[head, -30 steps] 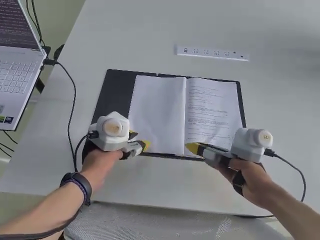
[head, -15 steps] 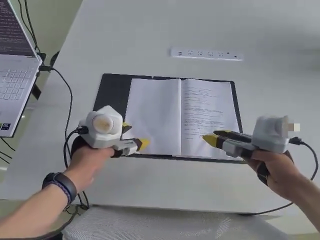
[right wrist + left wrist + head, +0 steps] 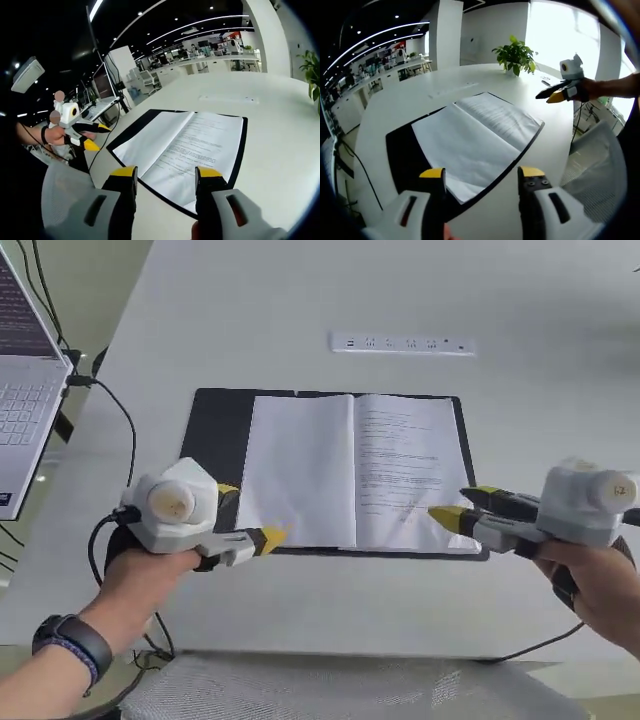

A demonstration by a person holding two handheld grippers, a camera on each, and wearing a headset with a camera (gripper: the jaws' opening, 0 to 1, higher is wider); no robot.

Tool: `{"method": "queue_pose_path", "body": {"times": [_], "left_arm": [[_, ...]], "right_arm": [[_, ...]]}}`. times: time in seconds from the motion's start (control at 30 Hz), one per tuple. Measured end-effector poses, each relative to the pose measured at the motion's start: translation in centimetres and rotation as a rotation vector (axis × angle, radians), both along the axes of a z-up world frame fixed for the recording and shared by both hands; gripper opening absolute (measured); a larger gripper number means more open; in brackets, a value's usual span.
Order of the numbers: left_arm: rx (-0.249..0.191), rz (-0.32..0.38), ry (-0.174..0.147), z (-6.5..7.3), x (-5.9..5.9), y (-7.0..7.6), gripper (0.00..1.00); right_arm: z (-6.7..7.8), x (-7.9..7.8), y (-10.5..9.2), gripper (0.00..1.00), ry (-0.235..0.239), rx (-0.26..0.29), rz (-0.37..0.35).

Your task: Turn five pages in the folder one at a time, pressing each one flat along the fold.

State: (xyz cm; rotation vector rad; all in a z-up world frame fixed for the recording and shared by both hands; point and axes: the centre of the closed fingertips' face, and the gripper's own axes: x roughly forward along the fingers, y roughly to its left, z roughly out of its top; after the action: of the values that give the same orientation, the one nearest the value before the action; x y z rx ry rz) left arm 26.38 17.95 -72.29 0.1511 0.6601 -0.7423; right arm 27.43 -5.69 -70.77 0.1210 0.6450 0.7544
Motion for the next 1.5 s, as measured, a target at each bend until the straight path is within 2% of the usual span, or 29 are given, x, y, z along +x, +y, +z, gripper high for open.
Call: {"method": "queue_pose_path", "body": {"times": [0.1, 0.2, 0.3, 0.37, 0.6, 0.7, 0.9, 1.07, 1.13, 1.23, 1.5], "left_arm": [[-0.005, -0.001, -0.011, 0.6, -0.3, -0.2, 0.59], [-0.012, -0.001, -0.021, 1.2, -0.6, -0.4, 0.61], [0.000, 0.000, -0.043, 1.7, -0.8, -0.3, 0.63], [-0.011, 0.010, -0.047, 2.1, -1.0, -0.2, 0.64], [-0.033, 0.063, -0.048, 3.0, -1.9, 0.8, 0.67], [-0.042, 0.086, -0.045, 3.5, -2.4, 1.2, 0.68], [-0.049, 0.110, -0.041, 3.8, -3.0, 1.5, 0.70], [-0.059, 0.095, -0.027, 3.8, -3.3, 1.1, 0.72], [-0.048, 0.088, -0.026, 3.7, -3.2, 0.9, 0.72], [-0.056, 0.085, -0.025, 3.8, -3.0, 0.5, 0.72], [-0.052, 0.034, -0.024, 4.0, -2.3, -1.2, 0.71]], "right_arm": [[0.4, -0.8, -0.1, 0.48, -0.009, -0.021, -0.001], [0.4, -0.8, -0.6, 0.50, -0.015, -0.036, 0.000], [0.5, -1.5, -0.8, 0.53, -0.019, -0.050, 0.005], [0.6, -2.0, -0.9, 0.55, -0.021, -0.061, 0.007], [0.8, -3.6, -1.6, 0.61, -0.027, -0.066, -0.013], [0.8, -4.4, -1.6, 0.63, -0.015, -0.065, -0.012], [1.1, -5.0, -1.9, 0.66, -0.015, -0.056, -0.032], [1.4, -5.3, -1.7, 0.66, -0.011, -0.052, -0.038], [1.2, -5.4, -1.7, 0.68, -0.002, -0.057, -0.033], [1.0, -5.5, -1.8, 0.67, 0.003, -0.062, -0.030], [1.1, -5.7, -1.5, 0.68, 0.010, -0.062, -0.036]]}}
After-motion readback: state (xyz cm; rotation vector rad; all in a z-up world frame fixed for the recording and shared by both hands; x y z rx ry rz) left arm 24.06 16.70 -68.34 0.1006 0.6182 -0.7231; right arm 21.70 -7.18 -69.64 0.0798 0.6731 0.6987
